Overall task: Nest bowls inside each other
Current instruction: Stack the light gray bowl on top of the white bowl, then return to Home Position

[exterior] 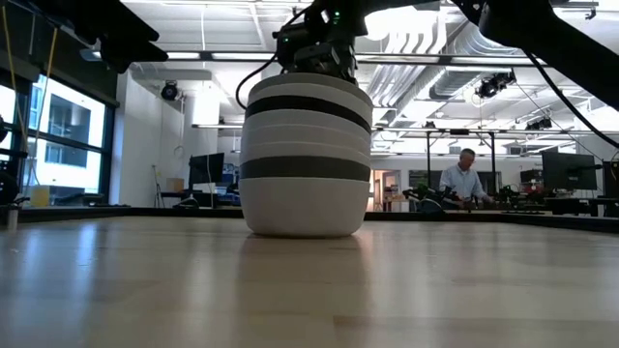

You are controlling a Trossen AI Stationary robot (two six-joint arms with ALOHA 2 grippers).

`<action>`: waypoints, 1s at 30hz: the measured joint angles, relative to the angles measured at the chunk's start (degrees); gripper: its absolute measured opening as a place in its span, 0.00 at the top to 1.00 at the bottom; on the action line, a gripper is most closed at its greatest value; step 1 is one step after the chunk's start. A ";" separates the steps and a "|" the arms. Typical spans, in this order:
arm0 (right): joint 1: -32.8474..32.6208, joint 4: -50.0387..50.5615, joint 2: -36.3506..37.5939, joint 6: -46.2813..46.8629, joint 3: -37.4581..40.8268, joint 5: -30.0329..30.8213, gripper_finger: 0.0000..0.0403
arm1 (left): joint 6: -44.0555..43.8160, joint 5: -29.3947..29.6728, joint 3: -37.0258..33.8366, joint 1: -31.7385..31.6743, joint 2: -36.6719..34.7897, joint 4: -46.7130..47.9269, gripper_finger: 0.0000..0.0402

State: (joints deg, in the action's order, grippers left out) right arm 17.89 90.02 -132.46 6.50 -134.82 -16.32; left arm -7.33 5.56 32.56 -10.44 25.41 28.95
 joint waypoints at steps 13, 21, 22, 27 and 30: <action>-0.07 0.00 1.97 0.18 -0.11 -0.43 0.69 | -0.17 0.00 0.00 0.00 0.00 -0.05 0.46; -1.64 0.00 7.22 -2.92 -0.15 -0.40 0.66 | 0.08 -0.05 0.00 -0.01 0.01 -3.08 0.46; -2.09 0.00 8.16 -4.14 -0.15 -0.42 0.66 | 0.36 -0.09 0.00 -0.01 0.00 -3.62 0.46; -4.62 -0.09 13.28 -10.32 -0.15 -0.62 0.66 | 1.48 -1.04 0.00 -0.02 0.00 -7.06 0.46; -6.44 -1.43 16.94 -13.39 -0.15 -0.63 0.66 | 1.98 -2.23 0.00 -0.02 0.02 -10.03 0.46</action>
State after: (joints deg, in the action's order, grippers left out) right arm 11.45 88.58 -115.52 -6.89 -134.98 -16.94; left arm -5.35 3.33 32.56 -10.46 25.43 18.92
